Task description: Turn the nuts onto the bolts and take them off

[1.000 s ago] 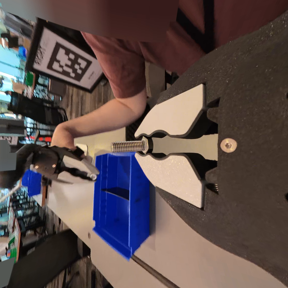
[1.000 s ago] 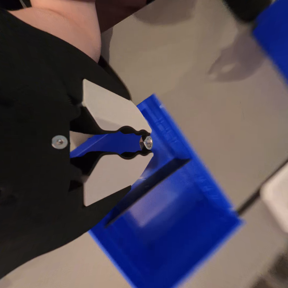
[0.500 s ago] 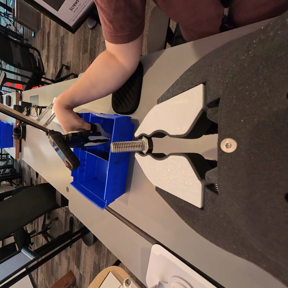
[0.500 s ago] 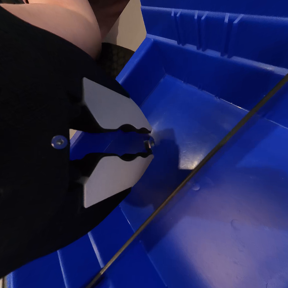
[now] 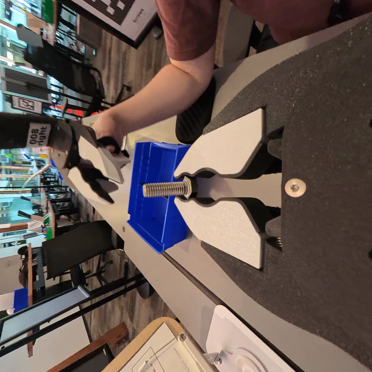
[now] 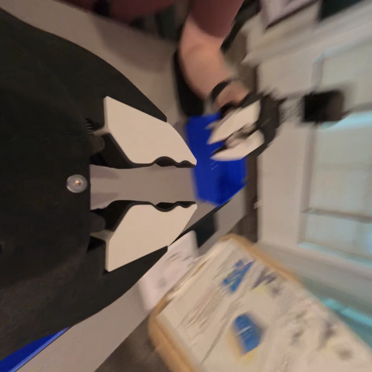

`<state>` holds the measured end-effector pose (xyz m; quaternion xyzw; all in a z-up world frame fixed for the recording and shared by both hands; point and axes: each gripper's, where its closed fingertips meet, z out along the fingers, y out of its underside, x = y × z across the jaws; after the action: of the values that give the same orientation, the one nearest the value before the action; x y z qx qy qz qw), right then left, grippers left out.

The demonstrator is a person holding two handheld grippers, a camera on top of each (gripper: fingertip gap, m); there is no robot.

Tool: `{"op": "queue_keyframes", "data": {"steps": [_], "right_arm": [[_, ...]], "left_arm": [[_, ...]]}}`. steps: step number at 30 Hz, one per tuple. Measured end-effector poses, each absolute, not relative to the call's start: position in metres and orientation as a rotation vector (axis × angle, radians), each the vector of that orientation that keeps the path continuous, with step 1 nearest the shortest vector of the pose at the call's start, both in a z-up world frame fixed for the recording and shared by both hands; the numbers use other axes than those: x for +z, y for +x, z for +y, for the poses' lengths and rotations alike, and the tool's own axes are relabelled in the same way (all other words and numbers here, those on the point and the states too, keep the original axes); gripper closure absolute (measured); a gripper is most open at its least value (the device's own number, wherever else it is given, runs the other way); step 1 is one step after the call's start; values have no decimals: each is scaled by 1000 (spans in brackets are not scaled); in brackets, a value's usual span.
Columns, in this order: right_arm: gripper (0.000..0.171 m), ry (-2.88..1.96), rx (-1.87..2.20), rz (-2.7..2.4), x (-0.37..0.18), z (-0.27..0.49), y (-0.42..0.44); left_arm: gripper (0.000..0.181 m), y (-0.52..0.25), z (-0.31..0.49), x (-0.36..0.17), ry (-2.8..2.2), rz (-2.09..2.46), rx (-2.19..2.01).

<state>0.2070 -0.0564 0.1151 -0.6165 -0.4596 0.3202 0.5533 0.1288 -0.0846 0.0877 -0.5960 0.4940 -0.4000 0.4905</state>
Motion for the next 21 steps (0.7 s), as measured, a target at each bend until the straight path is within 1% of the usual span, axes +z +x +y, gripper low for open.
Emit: {"op": "queue_keyframes", "data": {"steps": [2, 5, 10, 13, 18, 19, 21], "right_arm": [[142, -1290, 1000, -1049, 143, -76, 166], [142, -1246, 1206, -1030, 144, -87, 127], [147, -1287, 1225, -1096, 121, -87, 98], [161, -1247, 1288, -1110, 120, -92, 93], [161, -1220, 1389, -1108, 122, -95, 96], [161, -1222, 1395, -1098, 122, -94, 97], [161, -1234, 1388, -1061, 125, -87, 104]], "left_arm": [[168, 129, -85, 91, -1438, 1181, -1005], [168, 129, -87, 93, -1427, 1178, -1022], [167, 131, -91, 95, -1414, 1187, -1023], [168, 133, -94, 92, -1411, 1215, -1018], [167, 134, -97, 94, -1394, 1221, -1038], [164, 135, -97, 93, -1395, 1226, -1036], [146, 136, -94, 91, -1413, 1216, -1008]]}}
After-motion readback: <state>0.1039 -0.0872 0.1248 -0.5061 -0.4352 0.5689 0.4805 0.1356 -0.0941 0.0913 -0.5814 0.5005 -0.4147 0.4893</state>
